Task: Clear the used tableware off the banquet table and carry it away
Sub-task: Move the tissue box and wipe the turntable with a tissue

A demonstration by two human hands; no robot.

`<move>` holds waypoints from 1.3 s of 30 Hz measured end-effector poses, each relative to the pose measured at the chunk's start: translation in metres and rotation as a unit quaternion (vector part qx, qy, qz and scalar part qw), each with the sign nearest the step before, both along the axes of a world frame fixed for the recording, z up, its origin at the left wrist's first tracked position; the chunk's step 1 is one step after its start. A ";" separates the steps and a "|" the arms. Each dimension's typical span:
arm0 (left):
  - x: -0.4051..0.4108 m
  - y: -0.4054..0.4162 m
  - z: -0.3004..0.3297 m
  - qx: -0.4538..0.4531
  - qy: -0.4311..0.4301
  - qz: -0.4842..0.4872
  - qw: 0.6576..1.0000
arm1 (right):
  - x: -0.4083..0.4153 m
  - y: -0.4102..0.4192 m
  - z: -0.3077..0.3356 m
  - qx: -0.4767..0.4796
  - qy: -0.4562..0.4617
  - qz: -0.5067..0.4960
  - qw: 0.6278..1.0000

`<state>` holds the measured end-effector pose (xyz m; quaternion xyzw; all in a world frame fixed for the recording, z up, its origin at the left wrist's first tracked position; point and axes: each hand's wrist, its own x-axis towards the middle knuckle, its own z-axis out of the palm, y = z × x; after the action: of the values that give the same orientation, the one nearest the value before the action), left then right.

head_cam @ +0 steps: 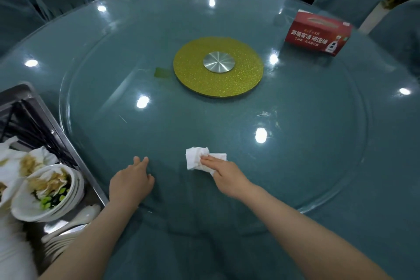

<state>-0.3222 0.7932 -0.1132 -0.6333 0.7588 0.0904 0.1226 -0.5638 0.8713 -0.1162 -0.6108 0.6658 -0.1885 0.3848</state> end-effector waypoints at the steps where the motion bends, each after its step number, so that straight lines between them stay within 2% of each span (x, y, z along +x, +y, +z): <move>1: -0.002 0.003 0.001 0.000 0.002 -0.001 1.000 | -0.006 0.001 0.003 0.010 0.010 0.020 1.000; 6: -0.014 0.021 0.000 -0.004 0.038 -0.006 0.999 | -0.034 0.011 0.010 0.030 0.063 0.085 0.994; 9: -0.019 0.023 0.003 -0.018 0.065 -0.012 0.998 | -0.050 0.016 0.008 0.030 0.120 0.068 0.990; 11: -0.023 0.025 0.004 -0.014 0.092 -0.015 0.996 | -0.056 0.023 0.002 0.017 0.146 0.016 0.989; 16: -0.044 0.048 0.002 0.007 0.151 -0.058 0.987 | -0.067 0.035 -0.006 -0.013 0.137 -0.152 0.979; 18: -0.053 0.054 0.000 0.023 0.196 -0.063 0.978 | -0.066 0.035 -0.002 -0.030 0.108 -0.188 0.976; 22: -0.068 0.051 0.000 0.102 0.323 -0.013 0.941 | -0.054 0.029 0.008 -0.076 0.043 -0.230 0.969; 25: -0.075 0.042 0.002 0.086 0.356 0.000 0.930 | -0.053 0.026 0.013 -0.087 0.009 -0.248 0.965; 30: -0.068 0.011 0.003 0.031 0.368 0.046 0.928 | -0.070 0.018 0.010 -0.089 0.011 -0.304 0.948; 36: -0.055 -0.029 -0.001 -0.024 0.336 0.058 0.940 | -0.095 -0.007 0.014 -0.147 0.019 -0.355 0.923; 39: -0.051 -0.053 -0.007 -0.041 0.296 0.051 0.953 | -0.113 -0.022 0.009 -0.143 0.038 -0.347 0.926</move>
<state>-0.3730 0.7403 -0.1205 -0.6207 0.7305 0.2488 -0.1385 -0.6764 0.8494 -0.1070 -0.3971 0.8161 -0.3799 0.1784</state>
